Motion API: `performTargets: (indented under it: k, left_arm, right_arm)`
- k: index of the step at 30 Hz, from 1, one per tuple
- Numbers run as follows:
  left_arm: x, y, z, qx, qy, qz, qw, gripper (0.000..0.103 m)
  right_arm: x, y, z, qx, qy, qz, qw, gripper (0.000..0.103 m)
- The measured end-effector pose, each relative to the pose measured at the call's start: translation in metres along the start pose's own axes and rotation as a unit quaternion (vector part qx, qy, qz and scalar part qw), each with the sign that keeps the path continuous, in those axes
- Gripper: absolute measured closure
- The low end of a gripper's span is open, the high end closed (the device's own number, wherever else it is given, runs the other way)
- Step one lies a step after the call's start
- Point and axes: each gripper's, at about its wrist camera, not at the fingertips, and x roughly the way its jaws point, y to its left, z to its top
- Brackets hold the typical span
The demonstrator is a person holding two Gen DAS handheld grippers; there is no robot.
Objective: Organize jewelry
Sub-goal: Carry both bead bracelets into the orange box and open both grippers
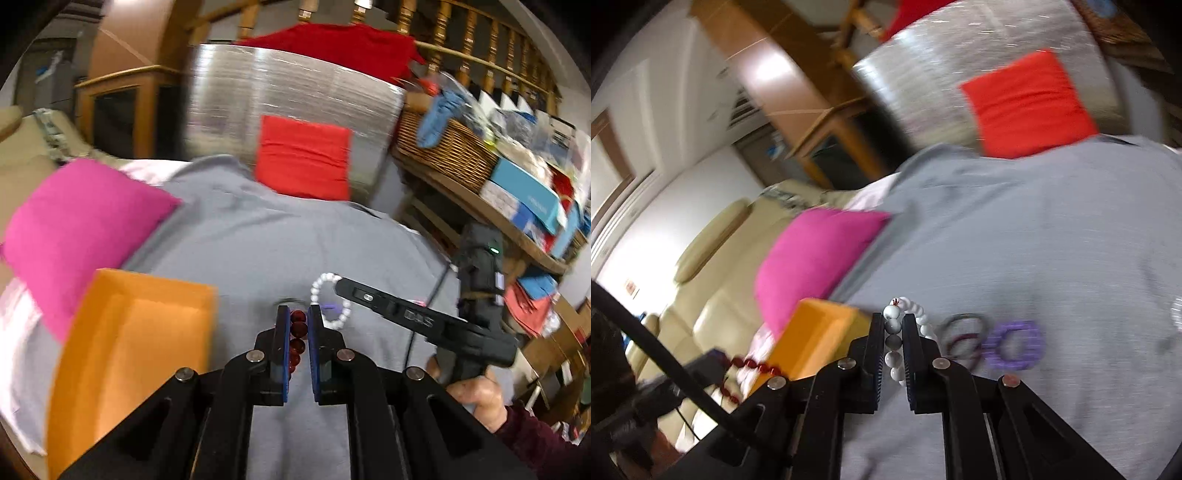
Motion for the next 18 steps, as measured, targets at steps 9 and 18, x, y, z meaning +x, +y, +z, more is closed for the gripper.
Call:
performTargets:
  k: [9, 18]
  left_arm:
    - [-0.029, 0.089, -0.034, -0.057, 0.037, 0.097, 0.993, 0.094]
    - [-0.016, 0.144, -0.077, -0.113, 0.086, 0.134, 0.9808, 0.094]
  right_arm:
    - [0.037, 0.1, -0.04, -0.068, 0.04, 0.11, 0.991, 0.092]
    - [0.093, 0.142, -0.093, -0.107, 0.129, 0.118, 0.979, 0.092]
